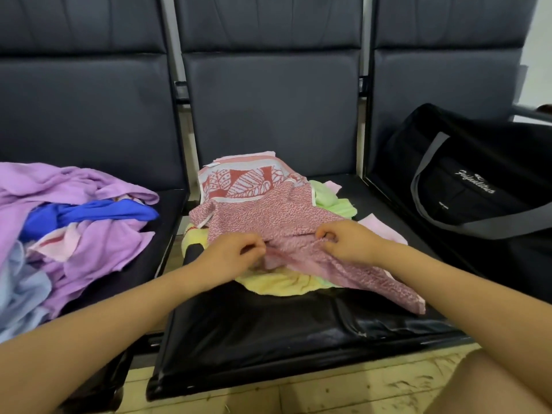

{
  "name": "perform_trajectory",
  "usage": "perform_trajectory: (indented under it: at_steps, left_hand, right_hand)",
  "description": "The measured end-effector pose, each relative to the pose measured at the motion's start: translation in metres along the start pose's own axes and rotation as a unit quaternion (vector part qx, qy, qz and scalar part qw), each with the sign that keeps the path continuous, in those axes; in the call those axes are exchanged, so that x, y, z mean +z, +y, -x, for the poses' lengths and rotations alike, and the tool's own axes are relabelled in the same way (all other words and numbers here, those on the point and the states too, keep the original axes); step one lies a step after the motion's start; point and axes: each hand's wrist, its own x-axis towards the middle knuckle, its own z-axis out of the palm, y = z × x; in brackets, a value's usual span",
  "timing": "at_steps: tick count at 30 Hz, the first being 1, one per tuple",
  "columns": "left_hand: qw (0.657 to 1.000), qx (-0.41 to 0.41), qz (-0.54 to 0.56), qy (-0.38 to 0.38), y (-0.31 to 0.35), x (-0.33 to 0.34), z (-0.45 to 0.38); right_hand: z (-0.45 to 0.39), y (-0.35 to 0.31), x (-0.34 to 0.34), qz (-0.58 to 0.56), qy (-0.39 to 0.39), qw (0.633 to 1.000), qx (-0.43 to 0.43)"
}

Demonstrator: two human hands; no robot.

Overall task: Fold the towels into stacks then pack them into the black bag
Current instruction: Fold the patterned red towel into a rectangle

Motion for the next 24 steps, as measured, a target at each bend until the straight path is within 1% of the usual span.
perform_trajectory:
  at_steps: [2, 4, 6, 7, 8, 9, 11, 14, 16, 18, 21, 24]
  left_hand:
    - [0.991, -0.022, 0.121, 0.048, 0.019, -0.017, 0.003]
    - [0.967, -0.042, 0.228, 0.104, 0.036, -0.033, 0.006]
    - [0.933, -0.061, 0.321, 0.149, 0.044, -0.044, 0.005]
    - [0.913, -0.077, 0.365, 0.163, 0.046, -0.047, 0.005]
    - [0.893, -0.096, 0.405, 0.173, 0.047, -0.049, 0.004]
    - [0.873, -0.113, 0.438, 0.181, 0.048, -0.050, 0.004]
    - [0.841, -0.136, 0.485, 0.196, 0.049, -0.051, 0.003]
    - [0.818, -0.151, 0.517, 0.202, 0.048, -0.052, 0.002]
    - [0.811, -0.165, 0.525, 0.199, 0.041, -0.054, 0.002]
    - [0.796, -0.182, 0.539, 0.206, 0.033, -0.059, 0.002]
    - [0.768, -0.202, 0.565, 0.225, 0.018, -0.066, 0.001]
    - [0.763, -0.206, 0.548, 0.273, 0.000, -0.071, 0.004]
  right_hand:
    - [-0.002, 0.005, -0.005, -0.033, 0.049, 0.998, 0.029]
    - [-0.003, 0.003, -0.008, -0.070, 0.129, 0.989, 0.033]
    - [0.001, -0.015, -0.011, -0.127, 0.214, 0.968, -0.013]
    - [0.005, -0.028, -0.012, -0.165, 0.233, 0.957, -0.051]
    - [0.011, -0.042, -0.013, -0.203, 0.232, 0.947, -0.090]
    - [0.015, -0.056, -0.013, -0.232, 0.210, 0.943, -0.117]
    - [0.021, -0.079, -0.007, -0.229, 0.146, 0.954, -0.123]
    - [0.015, -0.095, 0.006, -0.100, 0.092, 0.987, -0.086]
    - [0.011, -0.094, 0.009, -0.038, 0.079, 0.994, -0.070]
    - [0.008, -0.085, 0.006, -0.044, 0.054, 0.997, -0.044]
    - [0.003, -0.071, -0.005, -0.111, -0.016, 0.994, 0.008]
    - [0.006, -0.057, -0.015, -0.102, -0.097, 0.989, 0.040]
